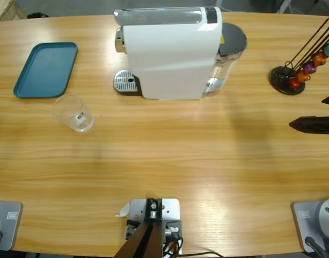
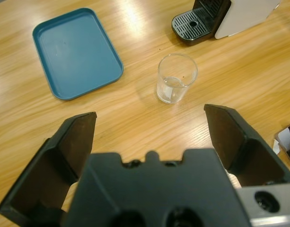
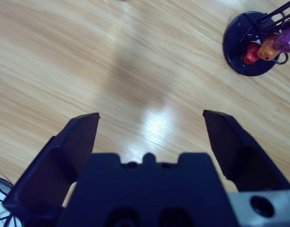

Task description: Pour coffee

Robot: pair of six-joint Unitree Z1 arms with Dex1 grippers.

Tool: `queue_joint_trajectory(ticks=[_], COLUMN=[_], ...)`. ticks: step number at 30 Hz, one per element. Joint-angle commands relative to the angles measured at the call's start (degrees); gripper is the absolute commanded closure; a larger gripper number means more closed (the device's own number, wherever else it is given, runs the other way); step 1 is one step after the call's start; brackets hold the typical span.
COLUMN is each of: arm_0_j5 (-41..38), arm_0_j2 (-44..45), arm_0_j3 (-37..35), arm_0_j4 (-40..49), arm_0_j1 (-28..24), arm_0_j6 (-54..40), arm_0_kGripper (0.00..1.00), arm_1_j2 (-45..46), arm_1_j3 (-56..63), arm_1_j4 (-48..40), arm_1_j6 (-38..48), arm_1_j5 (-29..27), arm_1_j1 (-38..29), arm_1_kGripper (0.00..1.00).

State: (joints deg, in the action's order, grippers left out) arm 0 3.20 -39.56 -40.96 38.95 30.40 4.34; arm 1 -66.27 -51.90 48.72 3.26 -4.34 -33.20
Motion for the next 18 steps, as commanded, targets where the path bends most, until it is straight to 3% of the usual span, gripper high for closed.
queue_joint_trajectory(ticks=[1,7,11,15,18], arm_0_j5=[-1.6,-1.9,-7.8,-8.2,-7.1], arm_0_j2=[1.9,-0.3,-4.6,-12.0,-15.5], arm_0_j3=[1.3,0.9,-1.5,-6.9,-7.3], arm_0_j4=[-0.9,-0.8,-0.9,-2.1,-8.4], arm_0_j1=[0.1,0.1,0.1,0.0,-0.6], arm_0_j6=[0.3,0.1,0.8,8.3,12.7], arm_0_kGripper=[0.020,0.005,0.004,0.004,0.008], arm_1_j2=[-2.3,-2.3,-1.8,-2.3,-3.0], arm_1_j3=[0.4,0.4,0.5,0.5,0.3], arm_1_j4=[0.7,0.7,0.8,0.7,0.8], arm_1_j6=[0.4,0.4,0.4,0.4,0.4], arm_1_j5=[-0.7,-0.6,-0.6,-0.6,-0.6], arm_1_j1=[-0.6,-0.6,-0.6,-0.6,-0.6], arm_1_kGripper=[0.000,0.000,0.000,0.000,0.000])
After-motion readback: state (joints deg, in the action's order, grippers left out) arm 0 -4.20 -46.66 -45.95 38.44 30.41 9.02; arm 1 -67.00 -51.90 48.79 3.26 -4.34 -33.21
